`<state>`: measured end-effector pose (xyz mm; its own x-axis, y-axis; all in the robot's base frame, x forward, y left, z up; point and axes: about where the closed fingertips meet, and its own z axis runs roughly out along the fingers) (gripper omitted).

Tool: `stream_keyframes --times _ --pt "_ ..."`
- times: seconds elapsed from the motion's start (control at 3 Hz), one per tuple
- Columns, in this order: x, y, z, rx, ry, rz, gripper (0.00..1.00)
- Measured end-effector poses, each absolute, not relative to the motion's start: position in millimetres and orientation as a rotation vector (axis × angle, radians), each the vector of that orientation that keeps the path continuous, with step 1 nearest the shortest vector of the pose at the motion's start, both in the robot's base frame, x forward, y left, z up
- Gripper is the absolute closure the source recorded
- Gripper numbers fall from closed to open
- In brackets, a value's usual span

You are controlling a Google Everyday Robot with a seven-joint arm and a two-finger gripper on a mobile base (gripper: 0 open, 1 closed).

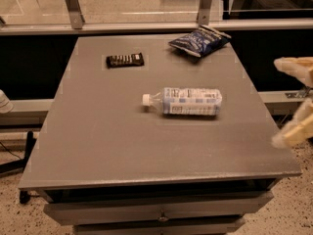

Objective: Knock blue plastic bottle over

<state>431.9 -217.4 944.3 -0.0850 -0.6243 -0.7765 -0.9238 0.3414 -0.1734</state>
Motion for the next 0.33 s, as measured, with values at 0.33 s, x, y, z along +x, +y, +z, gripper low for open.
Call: stream_keyframes --times 0.33 --pt "425.6 -217.7 951.0 -1.361 1.770 0.485 0.00"
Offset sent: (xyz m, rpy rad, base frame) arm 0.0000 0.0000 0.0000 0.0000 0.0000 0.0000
